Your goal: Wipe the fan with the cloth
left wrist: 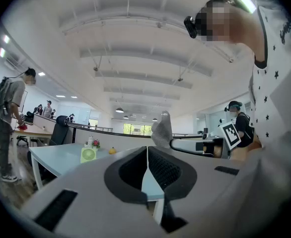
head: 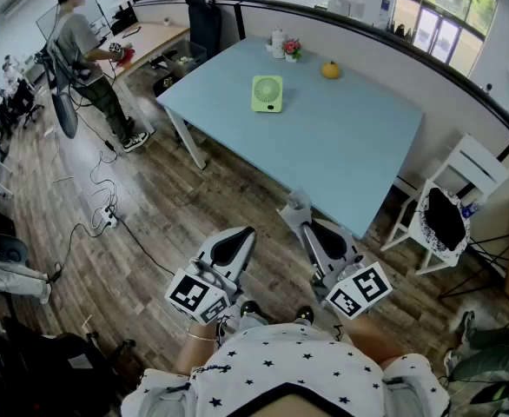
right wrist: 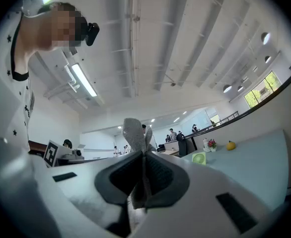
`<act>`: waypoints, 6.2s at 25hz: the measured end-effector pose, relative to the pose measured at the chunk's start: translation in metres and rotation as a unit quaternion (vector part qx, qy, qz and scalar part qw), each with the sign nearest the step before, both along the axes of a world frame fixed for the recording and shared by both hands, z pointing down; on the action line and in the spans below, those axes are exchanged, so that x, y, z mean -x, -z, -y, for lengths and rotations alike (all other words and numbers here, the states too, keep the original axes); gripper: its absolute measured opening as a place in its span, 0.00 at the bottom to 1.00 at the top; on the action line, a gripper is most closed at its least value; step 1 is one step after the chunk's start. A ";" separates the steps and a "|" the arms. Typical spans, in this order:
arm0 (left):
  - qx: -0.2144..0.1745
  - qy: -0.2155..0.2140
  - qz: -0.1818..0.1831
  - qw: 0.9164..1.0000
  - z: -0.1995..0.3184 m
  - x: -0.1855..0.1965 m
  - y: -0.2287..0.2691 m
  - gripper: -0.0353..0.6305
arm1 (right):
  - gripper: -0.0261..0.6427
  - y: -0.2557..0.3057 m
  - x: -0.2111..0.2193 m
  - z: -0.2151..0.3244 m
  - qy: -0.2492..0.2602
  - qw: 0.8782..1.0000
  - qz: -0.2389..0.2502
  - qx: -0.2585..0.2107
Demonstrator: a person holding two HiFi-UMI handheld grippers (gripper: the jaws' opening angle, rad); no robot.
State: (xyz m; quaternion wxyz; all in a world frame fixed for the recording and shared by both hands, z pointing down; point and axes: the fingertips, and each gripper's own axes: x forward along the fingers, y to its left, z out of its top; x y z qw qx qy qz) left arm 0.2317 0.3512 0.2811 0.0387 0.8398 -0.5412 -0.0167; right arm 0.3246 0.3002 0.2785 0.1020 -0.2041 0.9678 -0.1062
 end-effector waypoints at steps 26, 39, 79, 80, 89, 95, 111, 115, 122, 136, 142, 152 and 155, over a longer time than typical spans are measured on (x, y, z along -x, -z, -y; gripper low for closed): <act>0.015 0.057 0.007 0.998 -0.008 -0.047 -0.015 0.10 | 0.07 -0.013 -0.052 0.015 0.046 0.997 0.053 0.042; -0.009 0.008 0.000 1.000 0.052 -0.016 -0.004 0.10 | 0.07 -0.006 -0.038 0.066 -0.009 0.998 0.038 0.039; 0.046 0.014 -0.048 0.998 0.158 0.234 -0.049 0.10 | 0.07 -0.038 0.173 0.184 -0.065 0.994 -0.038 0.078; 0.047 0.013 -0.049 0.998 0.159 0.235 -0.049 0.10 | 0.07 -0.038 0.174 0.186 -0.065 0.994 -0.037 0.078; 0.040 0.042 -0.046 0.997 0.211 0.262 -0.042 0.10 | 0.07 -0.034 0.202 0.252 -0.038 0.997 -0.025 0.064; 0.032 0.044 -0.039 0.998 0.285 0.277 -0.033 0.10 | 0.07 -0.026 0.225 0.321 -0.019 0.998 -0.027 0.050; 0.044 -0.011 -0.054 0.997 0.428 0.312 -0.054 0.10 | 0.07 -0.062 0.237 0.421 -0.100 0.988 -0.072 0.096; 0.034 -0.071 -0.041 0.996 0.472 0.317 -0.041 0.10 | 0.07 -0.062 0.246 0.438 -0.145 0.981 -0.077 0.102; 0.030 -0.110 -0.054 0.992 0.522 0.319 -0.045 0.10 | 0.07 -0.091 0.240 0.469 -0.213 0.963 -0.098 0.136; 0.042 -0.158 -0.062 0.985 0.556 0.344 -0.067 0.10 | 0.08 -0.172 0.331 0.514 -0.177 0.949 -0.207 0.158; 0.042 -0.160 -0.063 0.984 0.568 0.363 -0.067 0.10 | 0.08 -0.194 0.350 0.529 -0.183 0.941 -0.231 0.170; 0.050 -0.190 -0.067 0.978 0.582 0.352 -0.074 0.10 | 0.08 -0.199 0.318 0.546 -0.230 0.928 -0.216 0.196; 0.057 -0.194 -0.071 0.977 0.583 0.348 -0.078 0.10 | 0.08 -0.198 0.295 0.552 -0.257 0.921 -0.204 0.208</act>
